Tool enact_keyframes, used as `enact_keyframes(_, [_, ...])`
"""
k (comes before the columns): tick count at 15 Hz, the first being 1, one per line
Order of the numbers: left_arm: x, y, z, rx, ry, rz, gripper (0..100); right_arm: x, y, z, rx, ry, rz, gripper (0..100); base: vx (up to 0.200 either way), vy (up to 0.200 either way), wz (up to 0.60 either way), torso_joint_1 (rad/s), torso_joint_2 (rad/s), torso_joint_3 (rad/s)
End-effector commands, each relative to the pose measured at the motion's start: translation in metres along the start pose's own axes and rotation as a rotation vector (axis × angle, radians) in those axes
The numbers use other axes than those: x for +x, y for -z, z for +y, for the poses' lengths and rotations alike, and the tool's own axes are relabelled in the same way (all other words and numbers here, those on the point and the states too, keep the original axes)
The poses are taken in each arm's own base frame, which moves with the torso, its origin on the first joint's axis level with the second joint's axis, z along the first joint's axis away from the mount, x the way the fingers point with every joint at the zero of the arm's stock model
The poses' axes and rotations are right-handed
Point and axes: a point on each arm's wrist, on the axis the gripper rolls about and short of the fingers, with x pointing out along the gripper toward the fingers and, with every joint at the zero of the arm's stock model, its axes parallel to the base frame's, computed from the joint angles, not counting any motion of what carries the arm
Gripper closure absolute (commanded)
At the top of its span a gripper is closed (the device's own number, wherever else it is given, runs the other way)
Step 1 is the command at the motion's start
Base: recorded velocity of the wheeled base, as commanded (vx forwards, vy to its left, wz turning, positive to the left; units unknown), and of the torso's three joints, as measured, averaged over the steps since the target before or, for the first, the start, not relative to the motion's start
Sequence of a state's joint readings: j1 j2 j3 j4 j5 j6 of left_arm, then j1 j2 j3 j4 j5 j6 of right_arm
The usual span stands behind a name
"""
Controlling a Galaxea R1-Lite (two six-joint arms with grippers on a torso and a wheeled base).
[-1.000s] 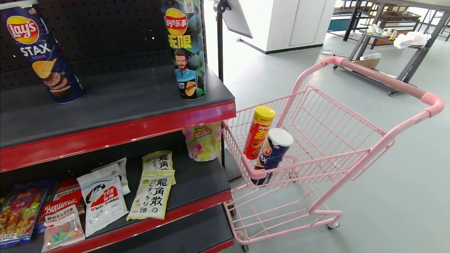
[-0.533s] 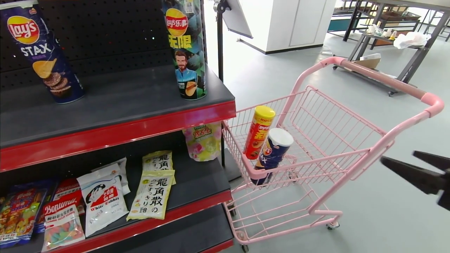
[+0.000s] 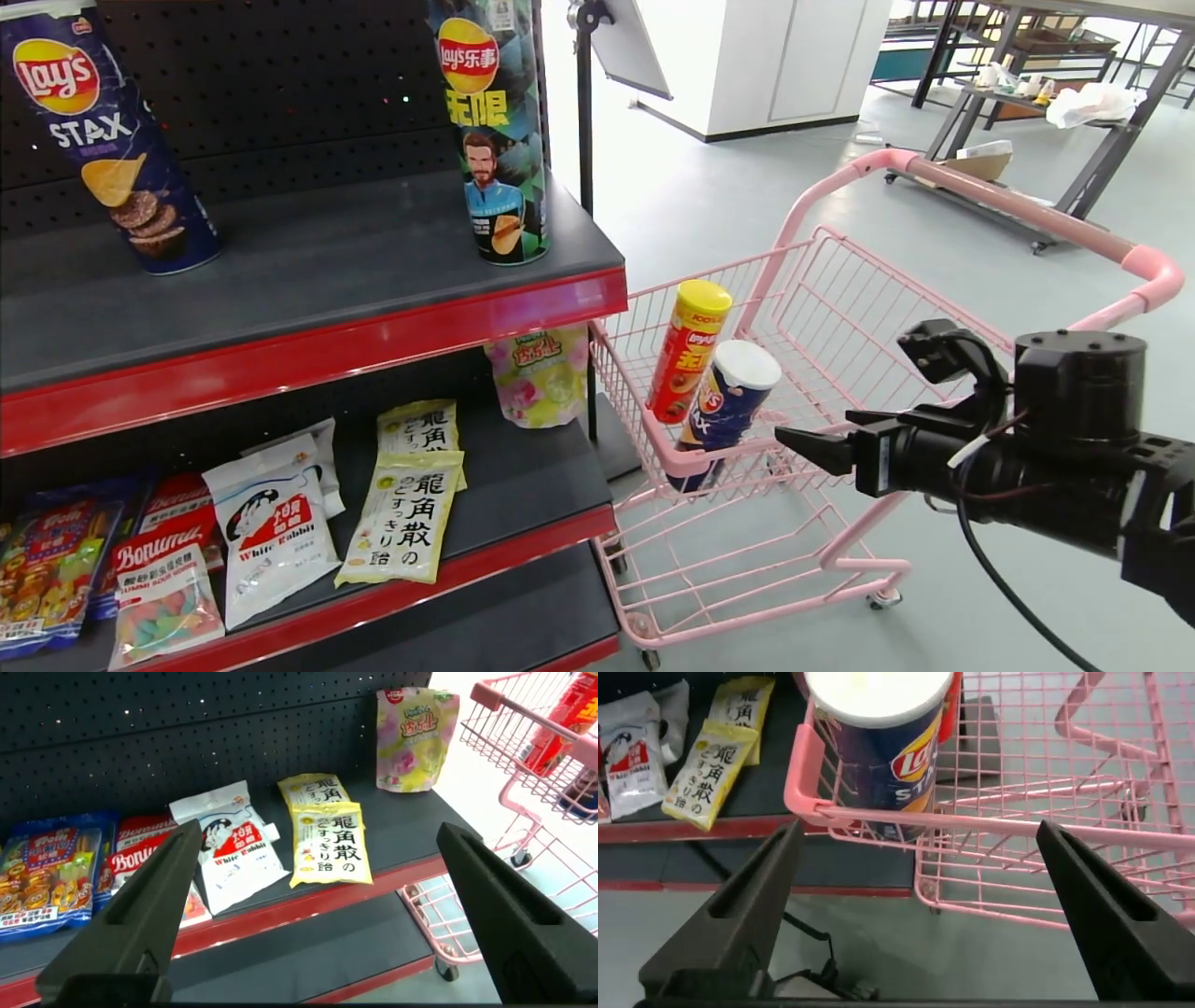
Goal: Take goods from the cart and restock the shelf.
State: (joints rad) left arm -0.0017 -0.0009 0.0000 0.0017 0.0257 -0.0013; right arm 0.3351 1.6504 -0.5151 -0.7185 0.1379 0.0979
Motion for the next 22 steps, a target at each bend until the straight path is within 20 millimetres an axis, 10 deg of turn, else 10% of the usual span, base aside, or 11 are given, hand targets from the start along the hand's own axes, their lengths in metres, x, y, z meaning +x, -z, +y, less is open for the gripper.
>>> enact_keyframes(1, [0.0,0.0,0.0,0.0,-0.001,0.001,0,0.026,0.01,-0.002,0.006,-0.001,0.065,0,0.0,0.0,0.0,0.0,0.0,0.0])
enact_keyframes(22, [0.0,0.0,0.0,0.001,-0.001,0.001,0,0.139,-0.002,0.001,0.006,-0.025,-0.028,0,0.0,0.0,0.0,0.0,0.0,0.0])
